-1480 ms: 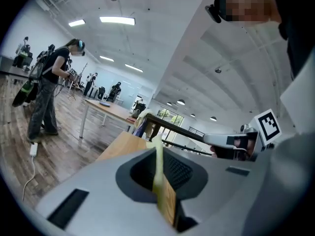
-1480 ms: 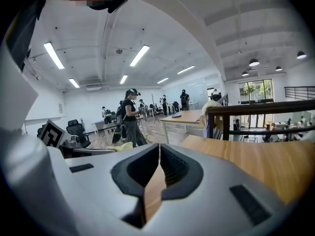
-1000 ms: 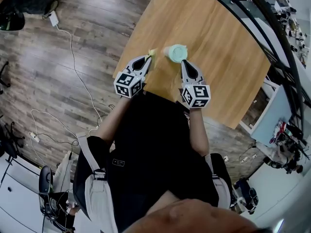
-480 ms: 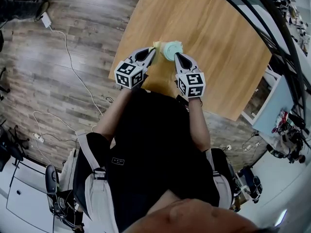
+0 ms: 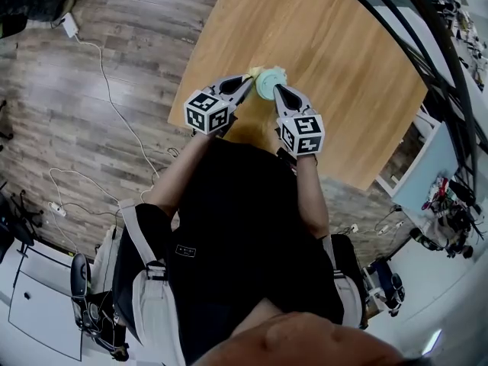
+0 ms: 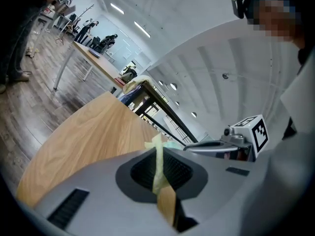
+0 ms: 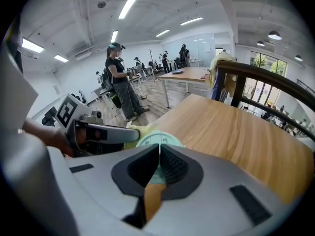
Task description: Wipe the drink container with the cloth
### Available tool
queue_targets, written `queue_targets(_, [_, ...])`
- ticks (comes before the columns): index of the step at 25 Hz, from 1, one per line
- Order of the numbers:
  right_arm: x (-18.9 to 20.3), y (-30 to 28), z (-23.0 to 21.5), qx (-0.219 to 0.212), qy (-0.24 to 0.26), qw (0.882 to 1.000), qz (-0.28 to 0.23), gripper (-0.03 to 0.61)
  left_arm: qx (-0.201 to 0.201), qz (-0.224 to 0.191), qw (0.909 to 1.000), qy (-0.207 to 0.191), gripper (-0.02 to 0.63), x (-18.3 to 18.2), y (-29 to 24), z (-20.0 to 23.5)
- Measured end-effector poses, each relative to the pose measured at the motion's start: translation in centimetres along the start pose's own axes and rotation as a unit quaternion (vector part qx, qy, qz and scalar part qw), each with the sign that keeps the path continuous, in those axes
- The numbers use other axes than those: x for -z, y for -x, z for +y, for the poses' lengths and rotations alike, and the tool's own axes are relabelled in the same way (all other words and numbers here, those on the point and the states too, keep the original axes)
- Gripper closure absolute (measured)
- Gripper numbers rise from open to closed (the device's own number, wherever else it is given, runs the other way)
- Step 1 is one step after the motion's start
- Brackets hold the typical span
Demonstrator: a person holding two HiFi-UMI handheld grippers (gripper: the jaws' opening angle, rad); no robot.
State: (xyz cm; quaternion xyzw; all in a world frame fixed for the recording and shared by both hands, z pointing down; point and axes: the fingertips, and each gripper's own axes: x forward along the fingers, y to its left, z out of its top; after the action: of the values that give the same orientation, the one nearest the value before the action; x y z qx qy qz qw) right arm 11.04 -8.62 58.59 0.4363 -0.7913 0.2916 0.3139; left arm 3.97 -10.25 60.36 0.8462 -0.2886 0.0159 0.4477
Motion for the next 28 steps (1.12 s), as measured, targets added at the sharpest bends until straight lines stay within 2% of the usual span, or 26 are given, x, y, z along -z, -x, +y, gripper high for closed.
queue_targets(4, [0.0, 0.0, 0.0, -0.005, -0.007, 1.0, 0.002, 0.545, 0.006, 0.016, 0.9998, 0.012, 0.58, 1.0, -0.9, 0.5])
queue_targets(9, [0.0, 0.0, 0.1, -0.003, -0.012, 1.0, 0.002, 0.545, 0.011, 0.032, 0.9982, 0.048, 0.58, 3.0, -2.1, 2.5])
queue_targets(19, [0.0, 0.6, -0.1, -0.001, -0.016, 1.0, 0.001, 0.545, -0.006, 0.082, 0.9957, 0.044, 0.58, 6.5, -4.2, 5.8])
queue_targets(28, [0.1, 0.8, -0.2, -0.003, -0.018, 1.0, 0.001, 0.545, -0.023, 0.127, 0.9897, 0.062, 0.58, 8.7, -5.7, 8.3])
